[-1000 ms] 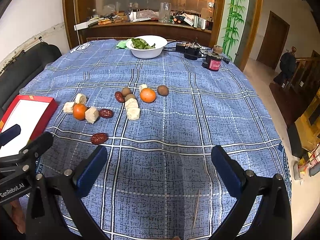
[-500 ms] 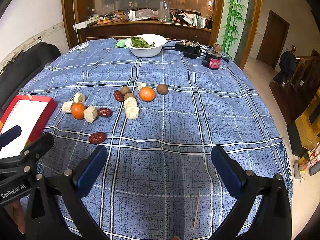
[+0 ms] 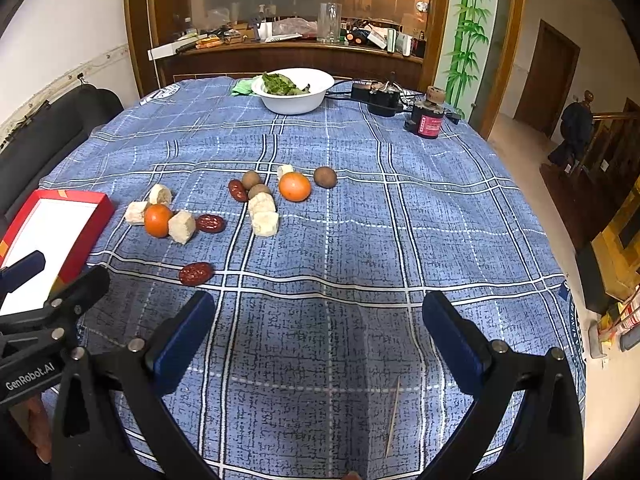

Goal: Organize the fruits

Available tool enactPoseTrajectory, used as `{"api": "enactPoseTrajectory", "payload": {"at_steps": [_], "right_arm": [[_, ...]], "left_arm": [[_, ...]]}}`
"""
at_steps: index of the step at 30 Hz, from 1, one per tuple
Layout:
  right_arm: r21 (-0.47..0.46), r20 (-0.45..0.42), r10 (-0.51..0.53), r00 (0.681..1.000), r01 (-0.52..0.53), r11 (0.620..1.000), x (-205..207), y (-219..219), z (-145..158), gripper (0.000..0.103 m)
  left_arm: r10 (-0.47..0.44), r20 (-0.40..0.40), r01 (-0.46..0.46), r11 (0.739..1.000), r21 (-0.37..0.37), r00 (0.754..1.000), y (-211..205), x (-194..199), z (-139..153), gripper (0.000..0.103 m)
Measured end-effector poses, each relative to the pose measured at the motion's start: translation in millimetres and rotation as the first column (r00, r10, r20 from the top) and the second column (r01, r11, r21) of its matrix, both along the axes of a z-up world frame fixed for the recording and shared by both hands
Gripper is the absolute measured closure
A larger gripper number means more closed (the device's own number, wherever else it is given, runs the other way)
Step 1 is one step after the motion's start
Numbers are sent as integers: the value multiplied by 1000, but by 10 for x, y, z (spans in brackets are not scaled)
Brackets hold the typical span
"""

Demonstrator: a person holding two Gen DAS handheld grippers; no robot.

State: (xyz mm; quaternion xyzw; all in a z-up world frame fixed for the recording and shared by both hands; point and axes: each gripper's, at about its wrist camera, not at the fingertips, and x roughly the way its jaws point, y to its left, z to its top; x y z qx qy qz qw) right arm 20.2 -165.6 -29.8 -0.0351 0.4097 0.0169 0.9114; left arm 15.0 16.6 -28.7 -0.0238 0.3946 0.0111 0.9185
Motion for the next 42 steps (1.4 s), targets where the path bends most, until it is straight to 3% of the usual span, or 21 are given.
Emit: {"api": "enactPoseTrajectory", "payload": {"at_steps": [23, 30, 32, 35, 37, 39, 42], "right_arm": [[-1, -4, -1, 1000, 1, 1000, -10, -22, 1, 0], [29, 35, 15, 999, -16, 999, -51, -99, 23, 0], [51, 52, 24, 998, -27, 998, -52, -141, 23, 0], [82, 51, 64, 997, -68, 994, 32, -128, -11, 0], [86, 39, 88, 995, -91, 992, 120, -71, -56, 3], [97, 14, 123, 992, -123, 988, 222, 13, -120, 17], [83, -10, 178, 984, -177, 981, 397, 171, -211, 25]], "left_arm": [[0, 0, 0, 1000, 5, 1000, 17, -4, -13, 1], [-25, 50, 24, 999, 21, 998, 70, -128, -27, 2], [-28, 58, 27, 1000, 13, 998, 108, -145, -47, 5], [-38, 45, 38, 999, -7, 998, 146, -106, -94, 19], [-45, 14, 45, 999, -28, 999, 171, -35, -147, 27], [-55, -10, 55, 997, -56, 998, 198, 32, -189, 28], [-68, -16, 67, 995, -79, 998, 205, 54, -210, 30]]}}
